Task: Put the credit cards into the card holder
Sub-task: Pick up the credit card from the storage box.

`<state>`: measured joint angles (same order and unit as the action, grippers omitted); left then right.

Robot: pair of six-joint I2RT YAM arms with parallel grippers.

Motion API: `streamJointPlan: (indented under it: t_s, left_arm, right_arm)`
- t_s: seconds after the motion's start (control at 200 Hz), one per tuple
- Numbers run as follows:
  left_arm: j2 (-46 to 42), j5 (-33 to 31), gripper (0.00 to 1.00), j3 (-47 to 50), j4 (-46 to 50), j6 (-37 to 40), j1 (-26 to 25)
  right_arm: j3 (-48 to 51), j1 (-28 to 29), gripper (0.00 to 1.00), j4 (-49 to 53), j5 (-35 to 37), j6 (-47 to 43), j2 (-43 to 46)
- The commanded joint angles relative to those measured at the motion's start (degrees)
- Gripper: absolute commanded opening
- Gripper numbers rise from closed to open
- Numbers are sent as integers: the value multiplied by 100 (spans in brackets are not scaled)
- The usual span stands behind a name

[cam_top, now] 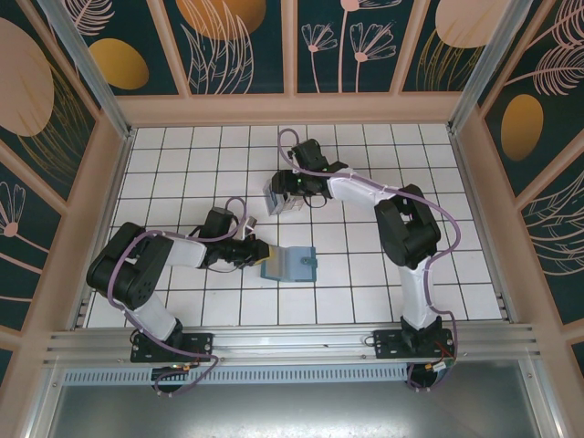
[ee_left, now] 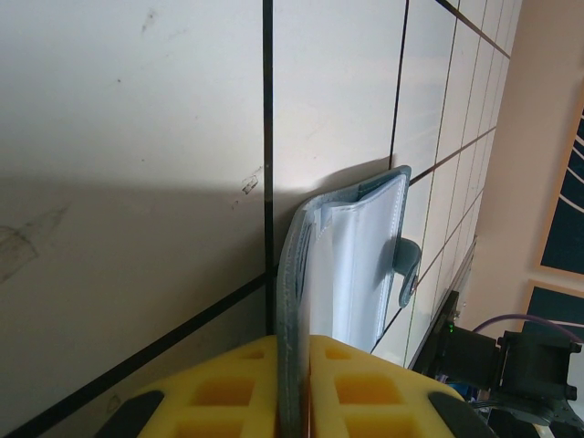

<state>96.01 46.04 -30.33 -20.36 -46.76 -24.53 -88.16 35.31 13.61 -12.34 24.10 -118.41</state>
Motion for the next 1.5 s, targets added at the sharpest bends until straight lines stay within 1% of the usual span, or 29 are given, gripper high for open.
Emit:
streamJointPlan:
  t_s: [0.0,0.225,0.365,0.5,0.596,0.776,0.971,1.061,1.131,1.261,1.491]
  left_arm:
    - [1,-26,14,-17,195,17,-34]
    - [-3,-27,15,-35,199,12,-34]
    - [-20,-22,14,-34,225,31,-29]
    - [-21,-25,14,-22,265,49,-29]
    - [-55,-26,14,-9,258,55,-27]
    - [-39,-47,13,22,248,53,-34]
    - [-21,-40,13,22,241,53,-34]
    - [-16,-36,13,18,237,53,-34]
    - [-12,-11,13,21,223,53,-34]
    - [-21,-23,13,28,229,53,-34]
    - [-56,3,13,19,205,45,-34]
  right_arm:
    - [-271,63,60,166,-240,20,-89]
    - [-287,72,56,59,-459,152,-42]
    - [-281,58,52,32,-454,197,-29]
    - [-205,53,42,-130,-591,386,65]
    - [-123,50,37,-256,-602,447,153]
    - [-113,46,31,-314,-636,519,187]
    - [-87,40,22,-297,-604,517,173]
    - [-133,46,18,-156,-420,509,143]
    - [-181,45,10,3,-229,515,118]
    - [-193,75,1,157,66,504,163]
    - [-39,170,0,292,1004,569,523]
